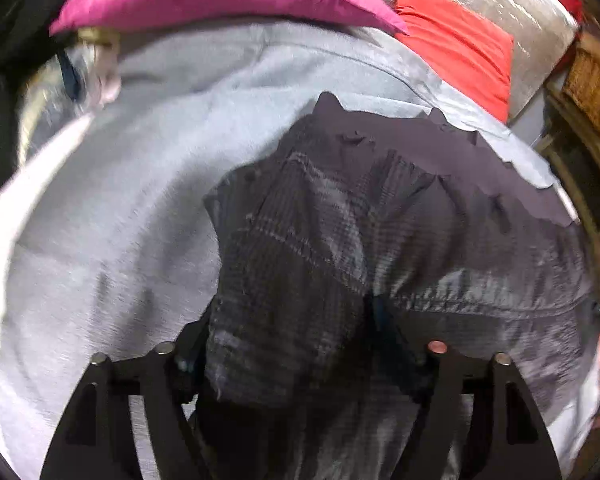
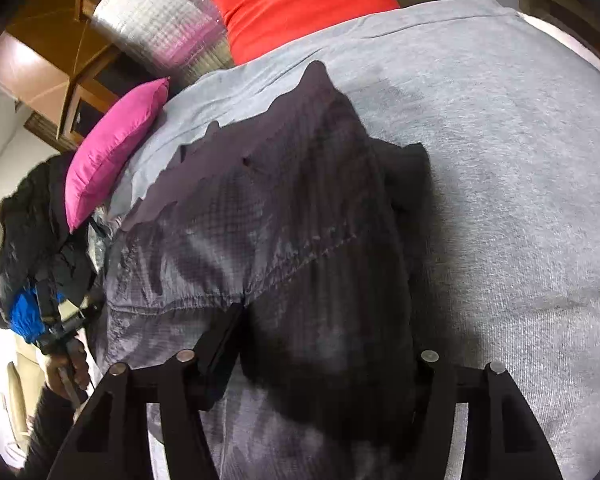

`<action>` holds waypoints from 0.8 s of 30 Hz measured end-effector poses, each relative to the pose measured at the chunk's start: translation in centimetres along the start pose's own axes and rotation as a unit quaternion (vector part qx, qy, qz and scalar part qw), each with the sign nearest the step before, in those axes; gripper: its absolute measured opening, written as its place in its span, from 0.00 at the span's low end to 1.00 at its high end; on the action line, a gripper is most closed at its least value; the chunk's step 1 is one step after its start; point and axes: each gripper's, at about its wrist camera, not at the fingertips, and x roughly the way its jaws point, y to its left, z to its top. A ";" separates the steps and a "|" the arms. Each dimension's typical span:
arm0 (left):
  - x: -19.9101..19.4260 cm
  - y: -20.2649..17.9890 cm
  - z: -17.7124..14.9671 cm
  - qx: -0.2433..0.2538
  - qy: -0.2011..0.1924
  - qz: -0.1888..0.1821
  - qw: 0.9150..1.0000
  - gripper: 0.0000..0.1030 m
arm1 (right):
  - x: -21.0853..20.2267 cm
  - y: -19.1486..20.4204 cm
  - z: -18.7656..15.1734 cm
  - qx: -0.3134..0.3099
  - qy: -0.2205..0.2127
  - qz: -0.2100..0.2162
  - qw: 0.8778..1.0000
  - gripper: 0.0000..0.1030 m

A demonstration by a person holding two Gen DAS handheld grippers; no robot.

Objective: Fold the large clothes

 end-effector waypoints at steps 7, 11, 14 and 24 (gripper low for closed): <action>0.2 -0.6 0.3 0.017 -0.006 0.014 1.000 0.78 | 0.5 -0.6 0.4 0.023 -0.001 0.011 1.000 0.67; 0.7 0.0 0.1 0.008 -0.006 0.001 1.000 0.79 | 1.2 0.5 0.4 -0.006 0.011 -0.012 1.000 0.65; 0.8 0.2 0.0 0.003 -0.005 -0.005 1.000 0.79 | 1.2 0.7 0.6 -0.015 0.022 -0.015 1.000 0.57; 1.1 0.0 0.0 0.007 -0.009 -0.003 1.000 0.79 | 1.5 1.2 0.7 -0.023 0.028 -0.024 0.999 0.52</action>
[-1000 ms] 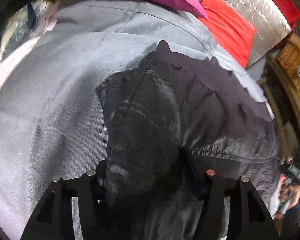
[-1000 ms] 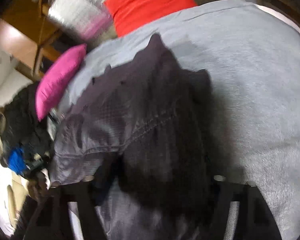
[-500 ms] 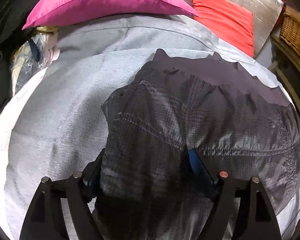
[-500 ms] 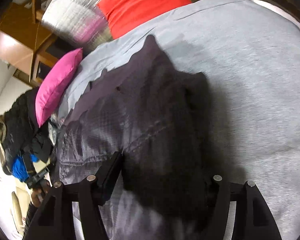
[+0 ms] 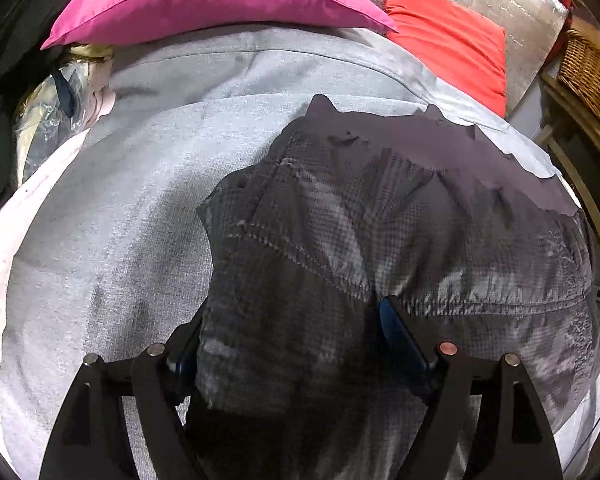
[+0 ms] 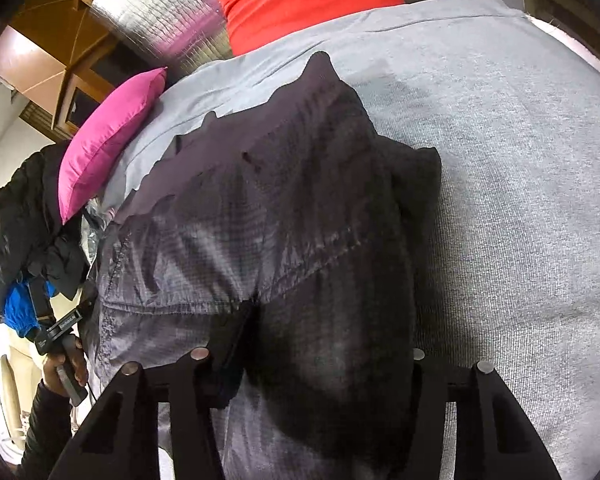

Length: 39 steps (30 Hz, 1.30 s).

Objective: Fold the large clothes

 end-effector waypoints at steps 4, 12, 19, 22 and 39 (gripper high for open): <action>0.1 -0.1 0.2 0.000 0.002 -0.006 1.000 0.72 | 0.0 0.0 0.2 0.000 0.005 -0.001 1.000 0.52; 0.1 -0.7 0.9 0.000 0.016 -0.019 1.000 0.38 | -0.7 1.8 0.5 -0.019 0.018 -0.024 0.999 0.30; -2.0 -1.9 2.1 0.012 0.003 0.002 1.000 0.21 | -2.4 3.9 1.2 -0.046 0.017 -0.040 0.998 0.22; -4.6 -2.6 3.0 0.017 -0.018 0.003 1.000 0.19 | -4.8 6.1 2.1 -0.070 0.003 -0.041 0.997 0.20; -18.9 -5.5 -8.0 0.037 -0.136 -0.046 0.989 0.19 | -19.9 7.5 -9.4 -0.106 -0.105 -0.026 0.988 0.18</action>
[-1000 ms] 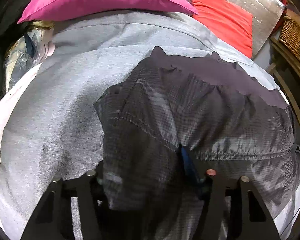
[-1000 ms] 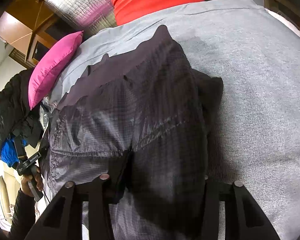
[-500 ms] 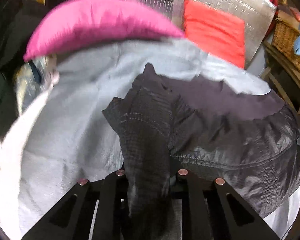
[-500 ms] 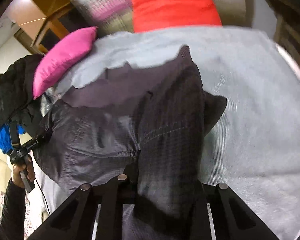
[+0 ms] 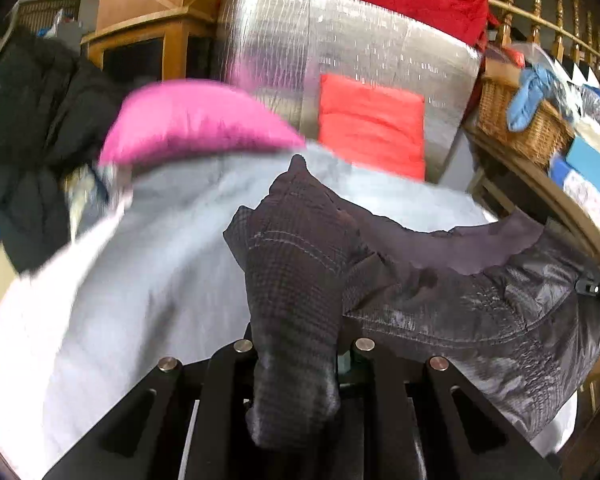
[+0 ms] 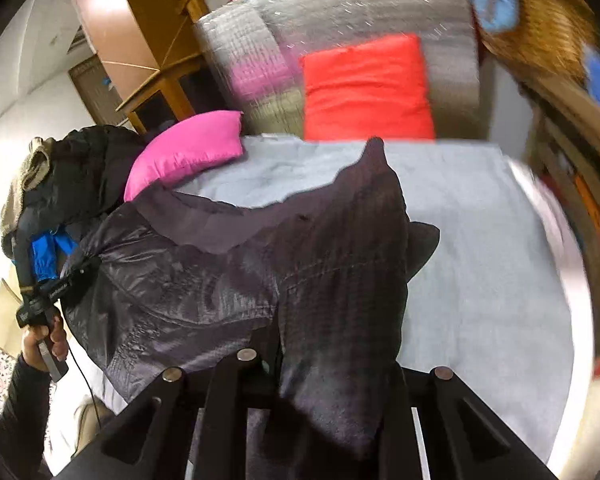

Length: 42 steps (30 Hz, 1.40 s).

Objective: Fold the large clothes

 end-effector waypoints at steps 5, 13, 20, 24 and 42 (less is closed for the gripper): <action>5.2 0.6 -7.7 -0.023 0.096 0.047 0.994 0.41 | 6.2 -5.5 -10.4 0.095 0.079 -0.006 0.992 0.30; -1.5 1.9 -5.6 -0.003 0.020 0.133 0.991 0.67 | 2.2 -7.8 -12.0 0.129 0.015 -0.056 0.990 0.68; -2.7 -3.2 -3.6 0.042 -0.021 0.088 0.995 0.71 | 0.8 -0.4 -7.4 0.015 -0.032 -0.054 0.998 0.69; 0.8 -6.5 -4.5 0.082 0.017 0.050 0.995 0.71 | 5.7 1.4 -6.7 -0.007 0.040 0.011 0.999 0.69; 6.5 -3.3 -5.6 0.000 0.091 0.107 0.990 0.71 | 8.6 -4.9 -5.8 0.084 0.016 -0.086 0.993 0.69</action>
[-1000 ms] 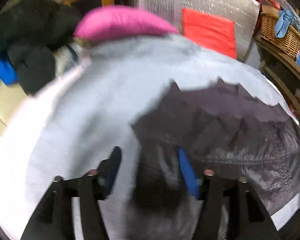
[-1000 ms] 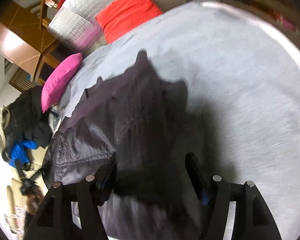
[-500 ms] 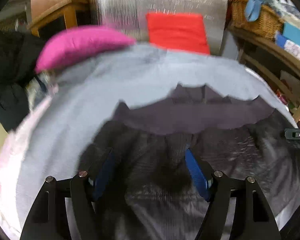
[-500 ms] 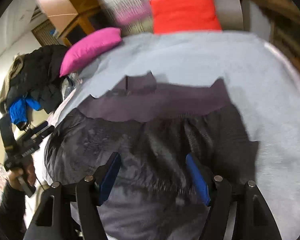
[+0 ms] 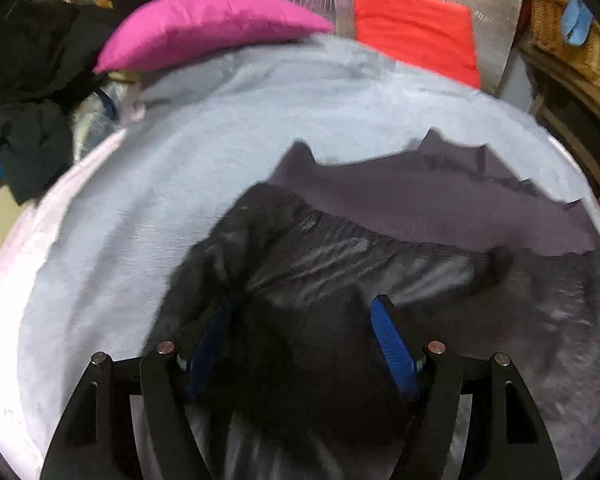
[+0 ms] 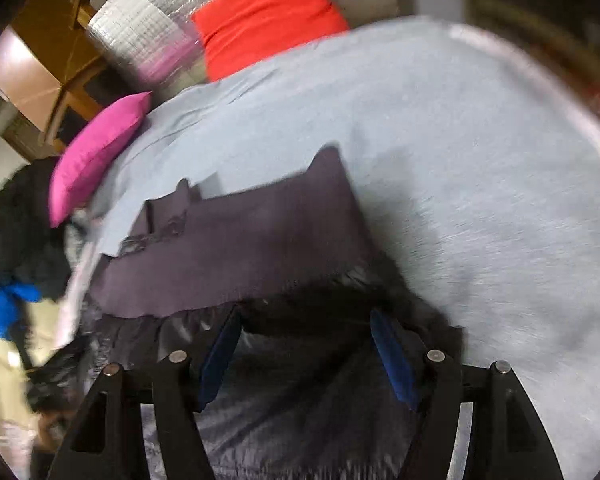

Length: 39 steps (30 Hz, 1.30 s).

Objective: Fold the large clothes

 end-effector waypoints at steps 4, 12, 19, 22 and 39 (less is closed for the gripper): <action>-4.2 -0.6 -1.9 -0.006 -0.039 -0.012 0.999 0.71 | -5.3 4.9 -3.2 -0.061 -0.059 0.005 0.996 0.72; -6.6 -4.0 -6.3 0.016 -0.033 -0.022 0.999 0.71 | -3.6 12.1 -11.2 -0.142 -0.058 -0.051 0.987 0.74; -5.4 -3.7 -7.8 0.011 -0.008 -0.010 1.000 0.72 | -2.9 10.5 -11.1 -0.112 -0.035 -0.088 0.989 0.75; -5.5 -3.6 -7.8 0.010 -0.009 -0.012 1.000 0.73 | -4.9 11.2 -11.6 -0.116 -0.054 -0.079 0.989 0.75; -6.7 -3.3 -8.3 0.016 -0.014 -0.010 1.000 0.78 | -6.7 11.6 -14.5 -0.119 -0.065 -0.072 0.988 0.80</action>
